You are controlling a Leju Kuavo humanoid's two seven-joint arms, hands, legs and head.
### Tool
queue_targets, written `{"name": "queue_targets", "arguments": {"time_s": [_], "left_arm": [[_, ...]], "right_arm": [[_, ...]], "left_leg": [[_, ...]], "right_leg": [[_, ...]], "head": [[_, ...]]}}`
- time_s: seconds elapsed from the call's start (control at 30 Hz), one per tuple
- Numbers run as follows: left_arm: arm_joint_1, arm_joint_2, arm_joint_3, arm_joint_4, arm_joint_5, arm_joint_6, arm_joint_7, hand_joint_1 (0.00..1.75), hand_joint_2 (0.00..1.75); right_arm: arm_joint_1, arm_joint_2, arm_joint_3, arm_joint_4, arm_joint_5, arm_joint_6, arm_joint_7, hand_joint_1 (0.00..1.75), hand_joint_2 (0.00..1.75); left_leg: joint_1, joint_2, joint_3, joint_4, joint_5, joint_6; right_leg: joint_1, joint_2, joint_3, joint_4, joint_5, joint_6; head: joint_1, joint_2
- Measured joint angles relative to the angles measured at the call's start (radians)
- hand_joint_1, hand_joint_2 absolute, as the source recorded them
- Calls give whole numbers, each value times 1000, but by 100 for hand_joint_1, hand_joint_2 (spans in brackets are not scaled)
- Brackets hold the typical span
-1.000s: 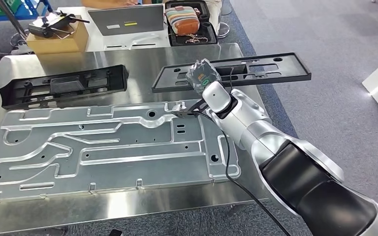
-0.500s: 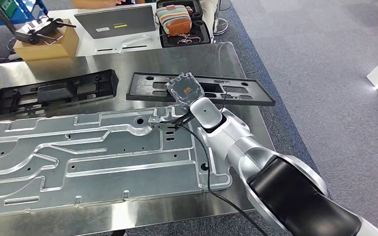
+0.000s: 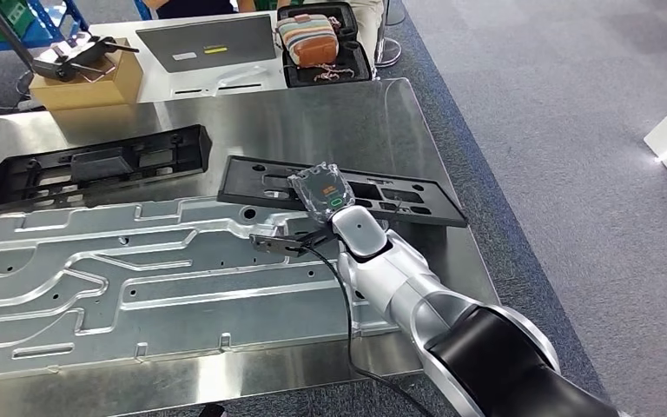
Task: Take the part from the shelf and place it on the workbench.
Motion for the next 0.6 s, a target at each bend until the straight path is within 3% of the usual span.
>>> {"name": "queue_targets", "arguments": {"time_s": [0.13,0.3,0.43,0.6], "left_arm": [[-1,0,0,0,-1,0,8,0,175],[-6,0,0,0,-9,-3,25,0,175],[-11,0,0,0,-3,-2,37,0,0],[-13,0,1,0,-2,2,43,0,0]], "right_arm": [[13,2,-12,3,2,-1,9,0,0],[24,2,-18,5,18,-1,24,0,0],[26,2,-19,5,38,2,37,0,0],[26,1,-25,4,54,3,40,0,0]], "left_leg": [[0,0,1,0,0,0],[0,0,1,1,0,0],[0,0,2,1,0,0],[0,0,3,1,0,0]], "right_leg": [[0,0,1,0,0,0],[0,0,1,0,0,0],[0,0,2,0,0,0],[0,0,3,0,0,0]], "head": [[0,0],[0,0],[0,0],[0,0]]}}
